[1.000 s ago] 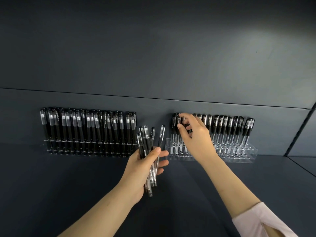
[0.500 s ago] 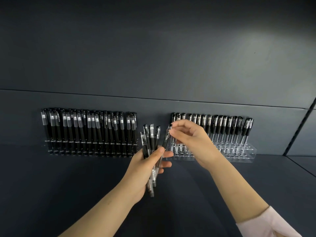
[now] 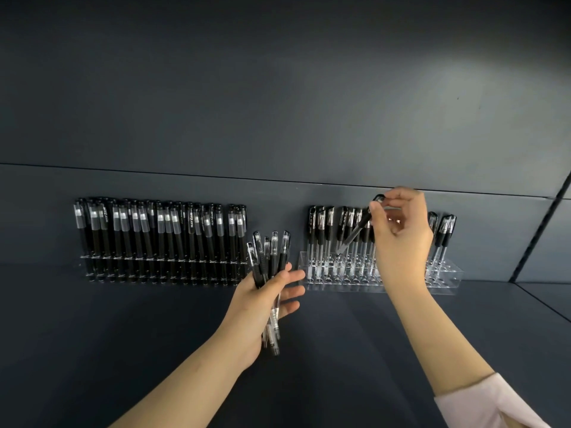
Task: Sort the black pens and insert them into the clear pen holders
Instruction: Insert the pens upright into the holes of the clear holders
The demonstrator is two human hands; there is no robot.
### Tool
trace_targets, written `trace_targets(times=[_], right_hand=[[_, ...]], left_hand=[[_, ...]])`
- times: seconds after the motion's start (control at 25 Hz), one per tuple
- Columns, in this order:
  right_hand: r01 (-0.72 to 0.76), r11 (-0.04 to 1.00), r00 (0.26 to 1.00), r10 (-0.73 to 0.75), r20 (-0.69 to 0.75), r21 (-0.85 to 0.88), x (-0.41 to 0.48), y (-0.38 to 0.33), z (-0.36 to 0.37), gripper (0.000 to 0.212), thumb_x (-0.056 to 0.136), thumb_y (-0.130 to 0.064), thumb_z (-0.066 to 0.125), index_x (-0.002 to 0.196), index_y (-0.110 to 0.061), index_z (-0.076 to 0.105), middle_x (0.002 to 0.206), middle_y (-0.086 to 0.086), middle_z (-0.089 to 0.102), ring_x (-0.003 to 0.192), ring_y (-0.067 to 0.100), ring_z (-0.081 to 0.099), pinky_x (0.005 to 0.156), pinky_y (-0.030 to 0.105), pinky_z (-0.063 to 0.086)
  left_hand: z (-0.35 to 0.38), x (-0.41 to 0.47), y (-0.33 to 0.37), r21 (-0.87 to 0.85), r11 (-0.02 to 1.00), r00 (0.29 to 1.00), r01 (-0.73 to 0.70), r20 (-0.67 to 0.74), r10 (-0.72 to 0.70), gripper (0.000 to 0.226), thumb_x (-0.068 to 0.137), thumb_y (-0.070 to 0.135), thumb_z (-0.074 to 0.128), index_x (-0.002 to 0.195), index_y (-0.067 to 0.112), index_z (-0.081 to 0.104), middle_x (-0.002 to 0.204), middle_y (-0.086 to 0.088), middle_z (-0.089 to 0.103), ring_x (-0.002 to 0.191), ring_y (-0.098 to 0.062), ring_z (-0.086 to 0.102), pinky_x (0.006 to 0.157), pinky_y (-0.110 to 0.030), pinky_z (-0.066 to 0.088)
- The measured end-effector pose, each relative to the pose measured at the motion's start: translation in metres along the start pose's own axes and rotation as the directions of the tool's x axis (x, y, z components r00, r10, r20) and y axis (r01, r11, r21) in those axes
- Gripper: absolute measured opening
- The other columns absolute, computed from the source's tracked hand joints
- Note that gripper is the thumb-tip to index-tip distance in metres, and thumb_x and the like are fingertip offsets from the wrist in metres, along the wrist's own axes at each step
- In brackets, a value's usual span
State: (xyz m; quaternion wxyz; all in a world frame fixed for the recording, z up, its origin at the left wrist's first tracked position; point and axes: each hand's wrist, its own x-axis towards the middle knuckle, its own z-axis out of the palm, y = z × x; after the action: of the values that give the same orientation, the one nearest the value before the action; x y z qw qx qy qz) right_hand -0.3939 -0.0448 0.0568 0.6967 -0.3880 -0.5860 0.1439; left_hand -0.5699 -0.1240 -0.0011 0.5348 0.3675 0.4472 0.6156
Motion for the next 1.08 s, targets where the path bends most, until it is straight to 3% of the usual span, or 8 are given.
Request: trace_targets(times=[0.16,0.28,0.44,0.6,0.68,0.84,0.96,1.08], right_hand=[[0.004,0.999,0.999,-0.002,0.047,-0.046,-0.002,0.009,0.004,0.016,0.092,-0.016,0.062,0.100,-0.026,0.053,0.090,-0.008,0.062,0.075,0.006,0.057,0.066,0.013,0.046],[0.018,0.998,0.997,-0.013,0.082,-0.064,-0.003,0.013,0.006,0.016,0.092,-0.017,0.064,0.100,-0.027,0.054,0.091,-0.009,0.063,0.076,0.003,0.058,0.067,0.011,0.045],[0.087,0.980,0.985,-0.057,0.165,-0.177,-0.003,0.024,0.013,0.013,0.091,-0.015,0.064,0.103,-0.020,0.062,0.088,-0.009,0.065,0.078,0.002,0.061,0.067,0.004,0.043],[0.228,0.929,0.946,-0.139,0.294,-0.293,-0.004,0.036,0.015,0.024,0.094,-0.017,0.059,0.118,-0.016,0.064,0.098,-0.006,0.065,0.082,0.003,0.059,0.070,0.006,0.045],[0.270,0.914,0.928,-0.163,0.336,-0.301,-0.002,0.039,0.016,0.029,0.095,-0.019,0.057,0.124,-0.019,0.062,0.099,-0.007,0.062,0.085,0.010,0.059,0.073,0.017,0.050],[0.284,0.894,0.921,-0.153,0.360,-0.346,-0.001,0.042,0.016,0.034,0.095,-0.021,0.057,0.128,-0.018,0.061,0.103,-0.008,0.056,0.081,0.015,0.058,0.077,0.030,0.053],[0.248,0.890,0.920,-0.092,0.381,-0.383,-0.004,0.042,0.015,0.036,0.096,-0.022,0.057,0.132,-0.018,0.059,0.110,-0.008,0.048,0.084,0.016,0.058,0.081,0.028,0.052],[0.184,0.946,0.929,-0.079,0.362,-0.265,-0.004,0.033,0.015,0.034,0.095,-0.021,0.056,0.129,-0.020,0.060,0.105,-0.007,0.057,0.084,0.009,0.057,0.076,0.018,0.048]], left_hand=[[-0.001,0.000,0.001,0.000,1.000,1.000,-0.020,-0.003,0.020,0.019,0.095,0.022,0.059,0.112,0.017,0.066,0.101,-0.003,0.076,0.091,-0.022,0.073,0.075,-0.037,0.059],[-0.002,0.000,0.003,0.054,0.998,1.000,-0.015,-0.002,0.015,0.018,0.096,0.027,0.057,0.113,0.022,0.063,0.100,0.002,0.076,0.075,-0.020,0.072,0.060,-0.030,0.054],[0.000,0.002,0.000,0.093,0.996,0.999,-0.006,-0.041,0.009,0.018,0.099,0.022,0.054,0.112,0.011,0.060,0.097,0.002,0.076,0.060,-0.008,0.058,0.050,-0.023,0.044],[0.000,0.004,-0.001,0.110,0.994,0.998,-0.022,-0.048,0.028,0.014,0.096,0.014,0.058,0.105,0.009,0.068,0.102,0.003,0.075,0.075,-0.006,0.063,0.058,-0.019,0.050],[0.000,0.003,-0.001,0.078,0.996,0.998,-0.042,-0.046,0.045,0.014,0.096,0.013,0.059,0.107,0.012,0.066,0.102,0.003,0.075,0.087,-0.011,0.068,0.067,-0.023,0.055],[0.001,-0.002,0.001,0.031,0.998,0.998,-0.054,0.017,0.053,0.016,0.097,0.015,0.056,0.112,0.015,0.062,0.104,0.003,0.075,0.090,-0.020,0.073,0.077,-0.035,0.060],[0.001,-0.002,0.002,0.078,0.995,0.998,-0.061,0.031,0.059,0.017,0.097,0.020,0.055,0.112,0.016,0.061,0.105,0.007,0.075,0.087,-0.017,0.073,0.067,-0.029,0.058],[0.000,-0.001,0.003,0.116,0.990,0.997,-0.075,0.034,0.071,0.016,0.097,0.020,0.056,0.111,0.015,0.062,0.103,0.005,0.075,0.085,-0.012,0.072,0.065,-0.024,0.055]])
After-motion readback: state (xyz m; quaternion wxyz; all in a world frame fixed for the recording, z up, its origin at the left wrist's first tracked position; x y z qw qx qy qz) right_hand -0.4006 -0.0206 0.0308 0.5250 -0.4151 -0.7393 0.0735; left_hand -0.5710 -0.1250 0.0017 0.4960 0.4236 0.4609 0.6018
